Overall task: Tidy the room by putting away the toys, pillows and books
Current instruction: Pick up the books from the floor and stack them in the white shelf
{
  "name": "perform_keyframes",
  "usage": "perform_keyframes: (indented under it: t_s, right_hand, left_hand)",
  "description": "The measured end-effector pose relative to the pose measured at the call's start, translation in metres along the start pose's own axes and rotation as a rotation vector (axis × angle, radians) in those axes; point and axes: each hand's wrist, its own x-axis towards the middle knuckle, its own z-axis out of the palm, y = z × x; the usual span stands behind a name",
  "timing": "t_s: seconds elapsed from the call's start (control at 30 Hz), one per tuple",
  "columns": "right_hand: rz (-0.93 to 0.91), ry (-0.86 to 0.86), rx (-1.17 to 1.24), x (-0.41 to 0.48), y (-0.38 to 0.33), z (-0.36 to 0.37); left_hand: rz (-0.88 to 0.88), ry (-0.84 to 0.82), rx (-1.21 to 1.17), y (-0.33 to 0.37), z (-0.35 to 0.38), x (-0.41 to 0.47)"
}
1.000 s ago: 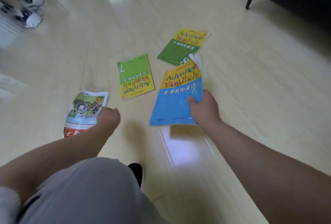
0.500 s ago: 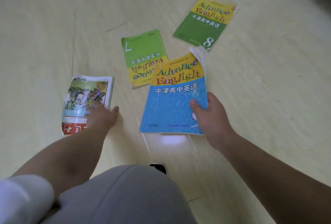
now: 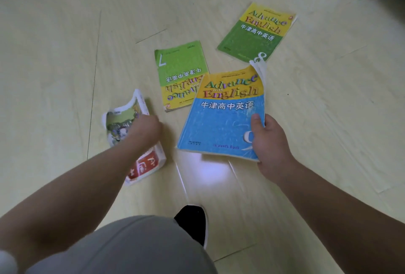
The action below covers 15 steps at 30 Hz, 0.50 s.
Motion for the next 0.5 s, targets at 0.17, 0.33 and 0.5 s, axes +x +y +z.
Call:
perform_keyframes:
  t_s: [0.17, 0.33, 0.5]
  right_hand:
    - [0.071, 0.014, 0.144, 0.002, -0.011, -0.005]
    - [0.089, 0.048, 0.27, 0.0, -0.025, -0.028]
    - [0.065, 0.134, 0.314, -0.007, -0.034, -0.068]
  left_hand:
    - [0.185, -0.057, -0.041, 0.042, -0.039, -0.004]
    - [0.287, 0.118, 0.09, 0.068, -0.054, -0.014]
    - [0.526, 0.212, 0.411, 0.089, -0.069, -0.024]
